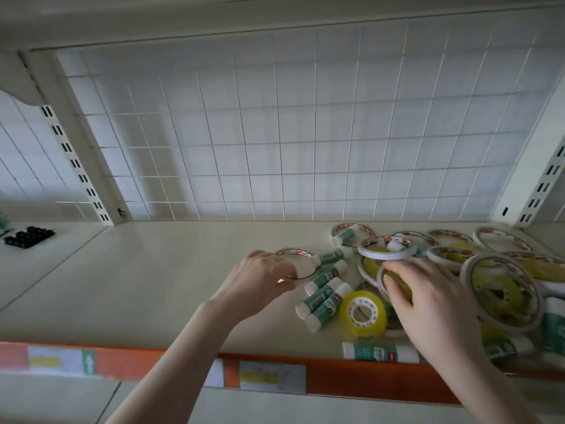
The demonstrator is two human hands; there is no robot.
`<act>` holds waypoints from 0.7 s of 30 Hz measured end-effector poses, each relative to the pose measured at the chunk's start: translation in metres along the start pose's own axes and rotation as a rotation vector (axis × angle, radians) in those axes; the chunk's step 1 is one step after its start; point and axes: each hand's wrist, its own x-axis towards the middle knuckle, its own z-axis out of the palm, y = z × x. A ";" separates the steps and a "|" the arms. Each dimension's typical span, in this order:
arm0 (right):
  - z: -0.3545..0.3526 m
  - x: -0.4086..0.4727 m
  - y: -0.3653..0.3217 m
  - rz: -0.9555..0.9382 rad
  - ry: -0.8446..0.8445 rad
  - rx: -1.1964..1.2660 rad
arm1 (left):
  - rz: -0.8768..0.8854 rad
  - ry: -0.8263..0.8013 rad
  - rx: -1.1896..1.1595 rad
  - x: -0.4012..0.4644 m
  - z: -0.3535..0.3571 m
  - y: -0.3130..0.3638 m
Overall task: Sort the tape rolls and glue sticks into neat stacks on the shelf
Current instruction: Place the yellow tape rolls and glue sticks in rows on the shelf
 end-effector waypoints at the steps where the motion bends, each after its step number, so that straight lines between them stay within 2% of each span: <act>1: 0.001 0.000 -0.001 0.003 -0.004 0.000 | 0.001 0.006 0.007 -0.002 -0.003 -0.001; 10: 0.017 0.025 -0.015 -0.050 -0.113 -0.019 | -0.007 0.010 0.008 -0.020 -0.021 -0.009; 14: 0.037 0.052 -0.022 -0.148 -0.273 -0.009 | -0.025 0.004 -0.003 -0.027 -0.022 -0.014; 21: 0.075 0.080 -0.031 -0.164 -0.588 0.065 | -0.027 0.006 -0.002 -0.032 -0.017 -0.023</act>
